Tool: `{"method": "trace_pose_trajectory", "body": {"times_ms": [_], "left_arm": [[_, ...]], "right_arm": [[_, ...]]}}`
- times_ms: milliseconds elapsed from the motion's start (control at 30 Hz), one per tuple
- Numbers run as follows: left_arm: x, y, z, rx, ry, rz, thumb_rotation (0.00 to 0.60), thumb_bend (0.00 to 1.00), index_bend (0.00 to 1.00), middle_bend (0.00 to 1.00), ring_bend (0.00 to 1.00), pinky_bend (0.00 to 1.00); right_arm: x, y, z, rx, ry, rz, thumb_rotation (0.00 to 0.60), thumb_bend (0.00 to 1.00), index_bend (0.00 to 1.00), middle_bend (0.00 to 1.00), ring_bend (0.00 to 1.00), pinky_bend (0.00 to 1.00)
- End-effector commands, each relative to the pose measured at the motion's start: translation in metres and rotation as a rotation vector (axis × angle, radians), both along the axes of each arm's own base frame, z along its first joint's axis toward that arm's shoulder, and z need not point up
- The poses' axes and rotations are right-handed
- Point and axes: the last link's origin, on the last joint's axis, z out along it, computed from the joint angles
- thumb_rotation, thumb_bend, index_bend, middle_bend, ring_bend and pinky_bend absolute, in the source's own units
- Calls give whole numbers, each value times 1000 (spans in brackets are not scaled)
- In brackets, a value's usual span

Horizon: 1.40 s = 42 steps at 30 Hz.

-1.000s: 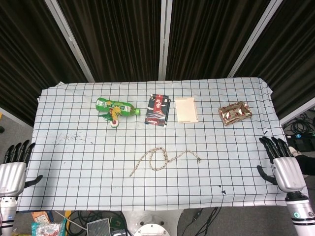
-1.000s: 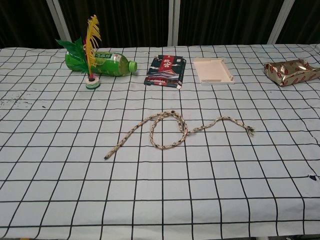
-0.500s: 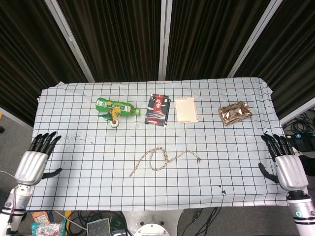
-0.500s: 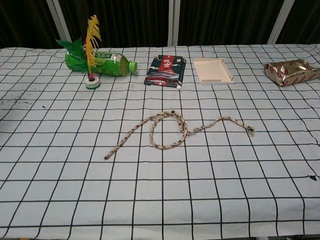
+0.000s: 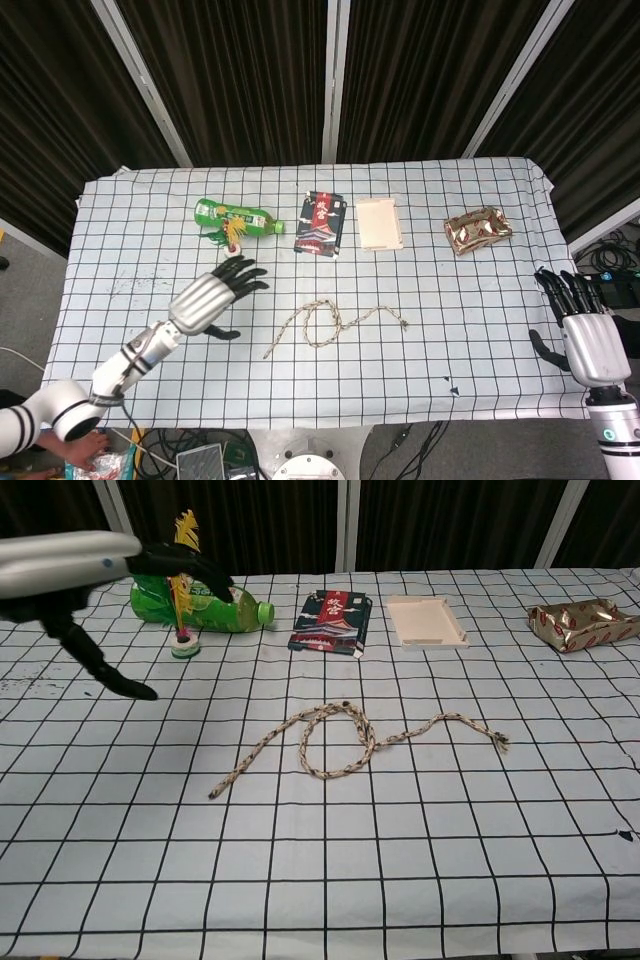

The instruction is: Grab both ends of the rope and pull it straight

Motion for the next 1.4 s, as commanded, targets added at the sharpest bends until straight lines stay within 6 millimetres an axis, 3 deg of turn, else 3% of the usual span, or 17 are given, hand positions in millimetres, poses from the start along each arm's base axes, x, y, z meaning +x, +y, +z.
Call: {"method": "trace_pose_trajectory", "body": {"times_ms": [33,300,667,967,1400], "left_arm": [[23,7,-29,-70,17,-30,600,39,204,99,0,0],[43,-2,-74,-160,63,-9,600,40,181,94,0,0],[36,-16,-104,-87,127,51,600,40,166,85,0,0],[30,-17,-106,-17,176,50,600,40,163,82,0,0],[9,-2,-92,87,252,82,600,40,163,81,0,0]], "right_arm": [[0,0,0,2,2,-2,600,268,41,78,0,0],[-1,0,-1,8,2,-10,600,268,41,78,0,0],[-3,3,-3,15,-6,-14,600,268,41,78,0,0],[-3,4,-2,14,-9,-11,600,268,41,78,0,0],[-2,4,-3,15,-11,-6,600,269,41,78,0,0]]}}
